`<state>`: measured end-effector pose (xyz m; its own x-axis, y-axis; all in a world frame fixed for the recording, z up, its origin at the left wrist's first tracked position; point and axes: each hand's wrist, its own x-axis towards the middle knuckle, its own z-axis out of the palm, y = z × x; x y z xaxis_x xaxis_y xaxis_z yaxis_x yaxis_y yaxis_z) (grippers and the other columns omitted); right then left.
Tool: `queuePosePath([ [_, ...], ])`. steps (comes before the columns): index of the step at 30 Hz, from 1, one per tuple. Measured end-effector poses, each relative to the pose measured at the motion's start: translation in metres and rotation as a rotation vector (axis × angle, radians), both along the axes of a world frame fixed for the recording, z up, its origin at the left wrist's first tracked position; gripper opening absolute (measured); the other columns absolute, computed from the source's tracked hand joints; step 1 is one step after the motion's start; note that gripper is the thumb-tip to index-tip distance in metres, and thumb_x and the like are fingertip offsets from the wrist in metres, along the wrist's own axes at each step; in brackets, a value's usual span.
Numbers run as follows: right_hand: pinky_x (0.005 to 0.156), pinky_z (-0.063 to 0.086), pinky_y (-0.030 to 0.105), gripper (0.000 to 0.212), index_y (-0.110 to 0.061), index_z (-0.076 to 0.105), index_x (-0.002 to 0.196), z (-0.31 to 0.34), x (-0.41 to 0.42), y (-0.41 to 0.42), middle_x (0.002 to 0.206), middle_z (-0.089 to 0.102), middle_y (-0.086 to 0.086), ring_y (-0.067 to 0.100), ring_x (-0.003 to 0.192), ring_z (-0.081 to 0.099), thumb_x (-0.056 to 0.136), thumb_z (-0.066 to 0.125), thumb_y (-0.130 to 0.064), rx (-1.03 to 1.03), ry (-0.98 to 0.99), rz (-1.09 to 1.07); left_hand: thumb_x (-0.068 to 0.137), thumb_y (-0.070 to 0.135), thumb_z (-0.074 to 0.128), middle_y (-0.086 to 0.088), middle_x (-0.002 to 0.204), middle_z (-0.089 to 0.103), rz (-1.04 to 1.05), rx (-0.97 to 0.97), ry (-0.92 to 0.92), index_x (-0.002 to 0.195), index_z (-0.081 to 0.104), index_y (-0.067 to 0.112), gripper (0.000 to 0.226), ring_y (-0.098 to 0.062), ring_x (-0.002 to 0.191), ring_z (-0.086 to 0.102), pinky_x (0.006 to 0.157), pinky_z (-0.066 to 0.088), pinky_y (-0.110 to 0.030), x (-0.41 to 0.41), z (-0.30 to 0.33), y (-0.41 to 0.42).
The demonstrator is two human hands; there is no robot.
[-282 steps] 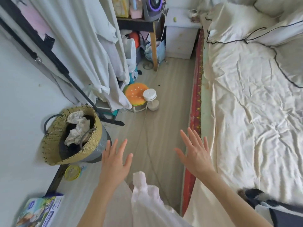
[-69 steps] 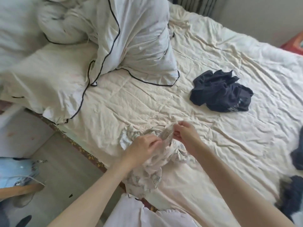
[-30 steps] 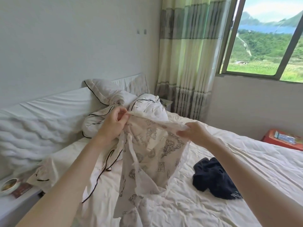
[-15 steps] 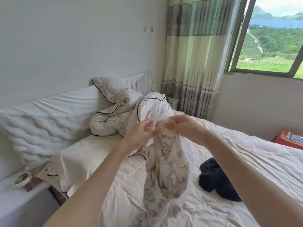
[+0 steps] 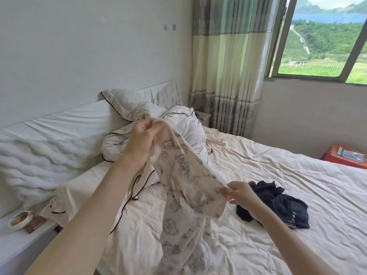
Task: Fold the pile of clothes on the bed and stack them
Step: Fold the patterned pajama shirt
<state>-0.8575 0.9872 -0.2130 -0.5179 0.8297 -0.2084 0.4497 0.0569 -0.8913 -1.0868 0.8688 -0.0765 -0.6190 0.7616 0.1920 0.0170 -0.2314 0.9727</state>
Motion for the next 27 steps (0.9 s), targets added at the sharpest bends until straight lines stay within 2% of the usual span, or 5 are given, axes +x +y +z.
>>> queuePosePath([
  [10, 0.053, 0.048, 0.029, 0.01, -0.001, 0.065, 0.086, 0.059, -0.008, 0.039, 0.083, 0.063, 0.016, 0.022, 0.065, 0.058, 0.089, 0.062, -0.01, 0.019, 0.246, -0.258, 0.074, 0.025, 0.071, 0.006, 0.072, 0.068, -0.359, -0.449, 0.405, 0.073, 0.07, 0.007, 0.019, -0.004, 0.069, 0.062, 0.065, 0.044, -0.011, -0.025, -0.025, -0.035],
  [14, 0.044, 0.046, 0.023, 0.016, -0.005, 0.067, 0.077, 0.098, -0.018, 0.044, 0.07, 0.062, 0.008, 0.016, 0.055, 0.055, 0.082, 0.072, -0.02, 0.268, 0.282, -0.206, 0.084, 0.018, 0.07, 0.013, 0.053, 0.046, 0.013, -0.327, 0.365, 0.06, 0.055, 0.015, 0.028, -0.004, 0.05, 0.044, 0.046, 0.039, -0.016, -0.032, -0.033, -0.029],
  [18, 0.043, 0.036, 0.02, 0.026, -0.004, 0.063, 0.067, 0.092, -0.018, 0.039, 0.059, 0.054, 0.005, 0.018, 0.052, 0.048, 0.08, 0.074, -0.023, 0.524, -0.132, -0.086, 0.088, 0.016, 0.063, 0.0, 0.07, 0.058, 0.343, -0.277, 0.439, 0.075, 0.061, 0.015, 0.013, -0.015, 0.067, 0.054, 0.054, 0.046, -0.02, -0.049, -0.028, -0.027],
  [24, 0.047, 0.05, 0.013, 0.007, 0.001, 0.067, 0.076, 0.073, -0.002, 0.045, 0.074, 0.061, 0.012, 0.016, 0.059, 0.06, 0.082, 0.069, -0.001, 0.154, 0.053, -0.139, 0.09, 0.001, 0.055, -0.01, 0.086, 0.062, 0.284, -0.398, 0.596, 0.089, 0.064, 0.007, 0.011, -0.024, 0.082, 0.058, 0.074, 0.052, -0.036, -0.062, -0.034, -0.036],
  [27, 0.055, 0.055, 0.019, 0.011, -0.004, 0.067, 0.075, 0.083, 0.0, 0.052, 0.078, 0.065, 0.013, 0.02, 0.071, 0.063, 0.082, 0.066, 0.004, 0.095, 0.178, -0.209, 0.09, -0.008, 0.049, -0.008, 0.078, 0.059, 0.15, -0.476, 0.482, 0.078, 0.063, 0.013, 0.028, -0.018, 0.07, 0.057, 0.056, 0.054, -0.022, -0.063, -0.041, -0.039],
])
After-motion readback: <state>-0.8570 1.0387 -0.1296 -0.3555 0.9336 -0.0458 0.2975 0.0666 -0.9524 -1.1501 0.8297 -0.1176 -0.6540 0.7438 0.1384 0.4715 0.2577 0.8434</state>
